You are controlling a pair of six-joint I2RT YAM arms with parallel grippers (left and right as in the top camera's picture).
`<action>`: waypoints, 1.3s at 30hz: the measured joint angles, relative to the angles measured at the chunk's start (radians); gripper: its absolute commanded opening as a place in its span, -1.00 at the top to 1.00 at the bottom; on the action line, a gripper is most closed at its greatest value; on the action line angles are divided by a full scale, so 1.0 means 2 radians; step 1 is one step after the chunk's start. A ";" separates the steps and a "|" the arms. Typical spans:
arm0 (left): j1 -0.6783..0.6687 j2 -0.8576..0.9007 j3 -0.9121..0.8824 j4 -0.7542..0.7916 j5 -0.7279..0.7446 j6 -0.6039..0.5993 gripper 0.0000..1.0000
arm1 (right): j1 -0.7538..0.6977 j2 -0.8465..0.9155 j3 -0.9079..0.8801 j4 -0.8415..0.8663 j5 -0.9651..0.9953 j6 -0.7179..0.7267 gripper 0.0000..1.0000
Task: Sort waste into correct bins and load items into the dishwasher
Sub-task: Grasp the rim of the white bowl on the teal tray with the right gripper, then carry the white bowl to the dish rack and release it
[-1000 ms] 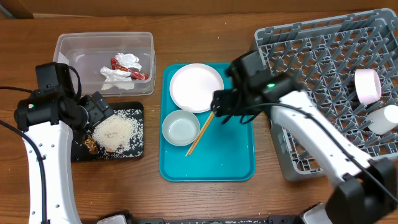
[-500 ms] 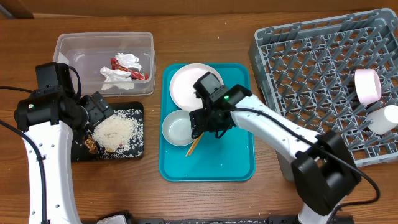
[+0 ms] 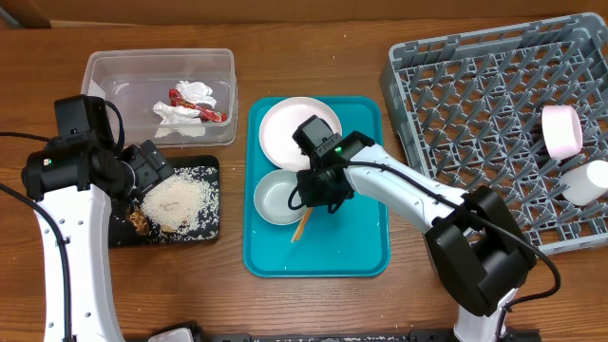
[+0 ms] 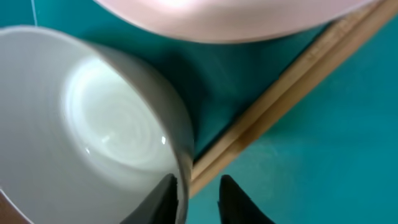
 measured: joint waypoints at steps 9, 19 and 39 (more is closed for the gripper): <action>0.000 0.000 0.000 0.000 0.000 0.000 -0.99 | 0.000 0.000 0.000 -0.007 0.001 0.001 0.86; 0.000 0.000 0.000 0.000 0.000 0.000 -1.00 | -0.007 -0.011 0.006 -0.058 0.048 0.000 0.92; 0.000 0.000 0.000 0.000 0.000 0.000 -1.00 | -0.262 -0.178 0.077 0.033 0.350 -0.132 0.92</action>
